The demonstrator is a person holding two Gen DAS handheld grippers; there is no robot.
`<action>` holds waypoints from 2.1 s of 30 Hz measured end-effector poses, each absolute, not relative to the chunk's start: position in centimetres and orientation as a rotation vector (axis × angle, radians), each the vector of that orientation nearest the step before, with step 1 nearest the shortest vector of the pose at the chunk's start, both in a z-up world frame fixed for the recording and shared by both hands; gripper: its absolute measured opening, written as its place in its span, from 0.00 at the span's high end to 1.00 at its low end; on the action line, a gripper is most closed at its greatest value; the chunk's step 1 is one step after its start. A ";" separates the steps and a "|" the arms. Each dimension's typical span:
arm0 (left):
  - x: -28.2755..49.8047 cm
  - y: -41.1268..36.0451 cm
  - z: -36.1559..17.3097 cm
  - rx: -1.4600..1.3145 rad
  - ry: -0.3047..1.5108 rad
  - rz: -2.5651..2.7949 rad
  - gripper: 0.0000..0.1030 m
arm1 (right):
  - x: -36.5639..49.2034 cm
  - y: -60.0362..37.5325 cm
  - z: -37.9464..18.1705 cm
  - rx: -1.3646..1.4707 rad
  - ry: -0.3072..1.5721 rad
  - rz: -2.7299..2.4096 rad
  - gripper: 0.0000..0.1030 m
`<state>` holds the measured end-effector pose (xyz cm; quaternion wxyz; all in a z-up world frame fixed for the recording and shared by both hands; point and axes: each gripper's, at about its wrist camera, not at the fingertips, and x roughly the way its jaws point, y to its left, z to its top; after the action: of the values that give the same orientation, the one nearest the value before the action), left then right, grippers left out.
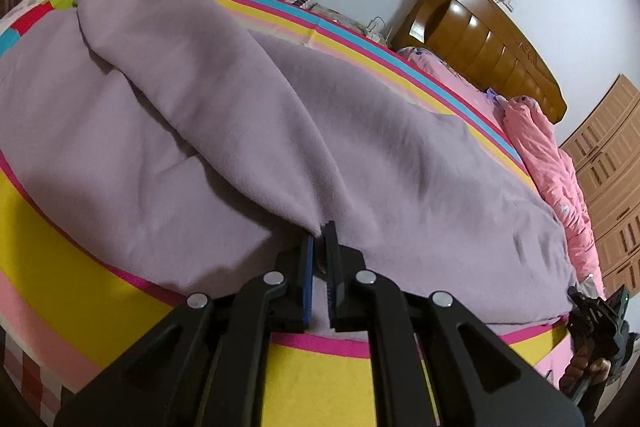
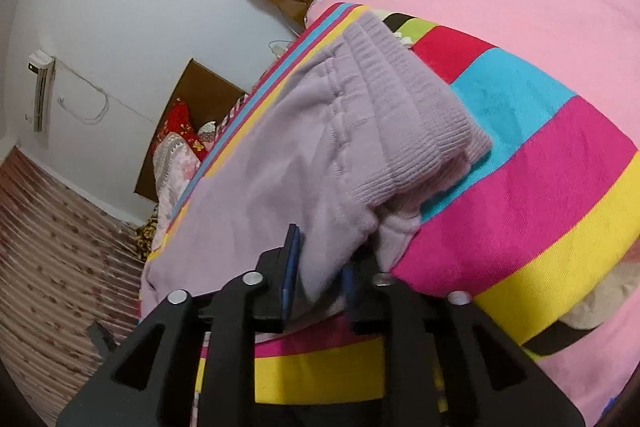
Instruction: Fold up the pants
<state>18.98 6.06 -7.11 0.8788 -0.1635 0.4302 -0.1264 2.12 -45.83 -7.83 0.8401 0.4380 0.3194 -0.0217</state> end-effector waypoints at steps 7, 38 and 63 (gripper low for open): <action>19.3 7.1 -7.2 -0.441 0.910 -0.286 0.92 | 1.8 -43.7 -6.6 0.876 0.693 -0.024 0.58; 17.0 11.7 -6.6 -0.532 0.859 -0.214 0.98 | 0.2 -45.3 -7.6 0.895 0.714 -0.092 0.92; 15.6 8.9 -6.0 -0.397 0.758 -0.295 0.30 | 5.7 -32.0 -3.4 0.210 0.809 -0.128 0.39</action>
<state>15.65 8.89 -5.97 0.8994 -0.1920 0.3660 -0.1424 5.70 -32.05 -3.36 0.9120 0.1019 0.3925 -0.0622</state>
